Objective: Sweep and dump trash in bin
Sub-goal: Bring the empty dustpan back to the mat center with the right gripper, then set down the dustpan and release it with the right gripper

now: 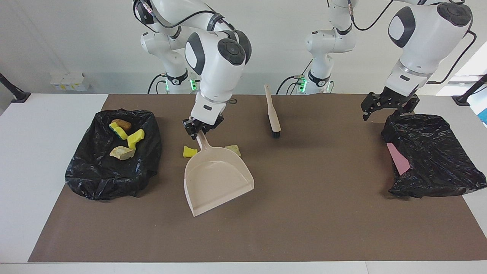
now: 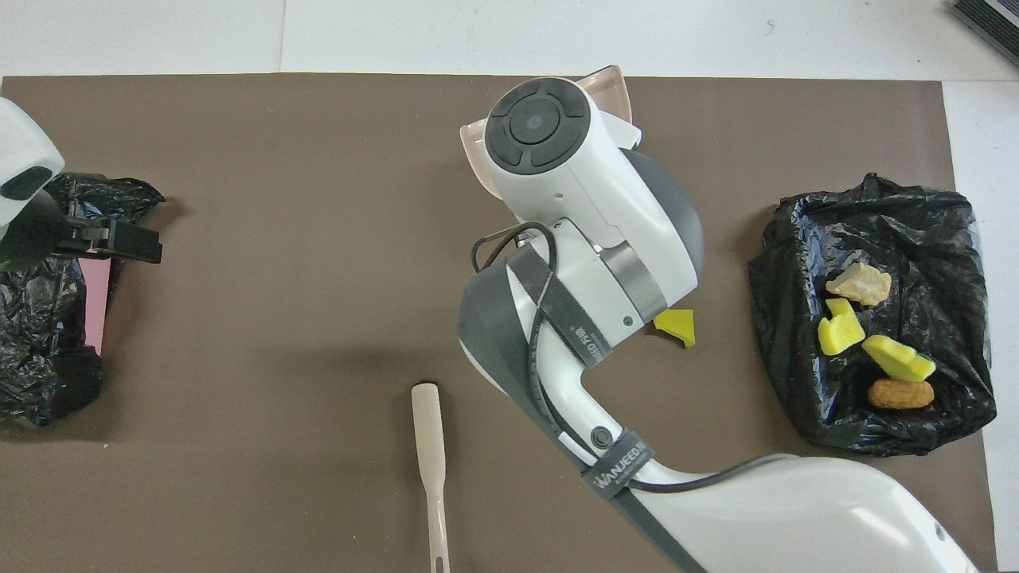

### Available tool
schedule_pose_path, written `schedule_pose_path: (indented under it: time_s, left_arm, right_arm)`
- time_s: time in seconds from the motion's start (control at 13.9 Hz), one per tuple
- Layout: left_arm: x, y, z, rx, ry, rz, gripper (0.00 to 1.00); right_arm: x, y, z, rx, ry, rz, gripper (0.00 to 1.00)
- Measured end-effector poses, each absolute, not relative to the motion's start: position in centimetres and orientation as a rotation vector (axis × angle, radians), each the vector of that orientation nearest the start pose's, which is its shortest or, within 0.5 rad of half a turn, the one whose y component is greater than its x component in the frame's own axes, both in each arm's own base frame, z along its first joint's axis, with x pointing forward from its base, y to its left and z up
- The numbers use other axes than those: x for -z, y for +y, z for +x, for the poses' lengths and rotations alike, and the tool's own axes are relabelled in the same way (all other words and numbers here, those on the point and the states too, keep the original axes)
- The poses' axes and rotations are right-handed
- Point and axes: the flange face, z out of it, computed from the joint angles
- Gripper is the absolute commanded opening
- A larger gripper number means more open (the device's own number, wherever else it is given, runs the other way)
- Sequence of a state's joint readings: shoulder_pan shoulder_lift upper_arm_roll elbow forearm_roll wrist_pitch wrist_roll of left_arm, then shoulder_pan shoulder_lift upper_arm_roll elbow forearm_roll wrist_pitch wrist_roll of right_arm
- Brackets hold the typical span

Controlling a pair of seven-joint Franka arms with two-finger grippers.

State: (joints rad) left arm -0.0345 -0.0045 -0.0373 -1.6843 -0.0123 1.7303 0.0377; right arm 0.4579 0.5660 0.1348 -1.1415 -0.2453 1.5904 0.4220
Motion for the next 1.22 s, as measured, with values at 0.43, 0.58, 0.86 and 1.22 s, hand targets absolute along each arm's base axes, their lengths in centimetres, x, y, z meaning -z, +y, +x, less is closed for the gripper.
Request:
schedule_pose_path:
  time_s: [0.43, 0.58, 0.86, 1.22]
  left_arm:
    - [-58.7, -4.2, 56.4, 0.079, 0.170, -3.149, 1.00]
    - [-58.7, -4.2, 56.4, 0.079, 0.170, -3.149, 1.00]
    - [-58.7, -4.2, 56.4, 0.079, 0.170, -3.149, 1.00]
    - [-58.7, -4.2, 56.4, 0.079, 0.171, -3.149, 1.00]
  right_arm:
    - [-40.6, 43.9, 60.8, 0.034, 0.056, -3.185, 0.00]
    - [-38.9, 46.2, 59.9, 0.016, 0.071, -3.144, 0.00]
    - [-37.6, 49.2, 58.2, 0.005, 0.044, -3.115, 0.00]
    - [-35.9, 49.5, 58.0, -0.053, 0.056, -3.109, 0.00]
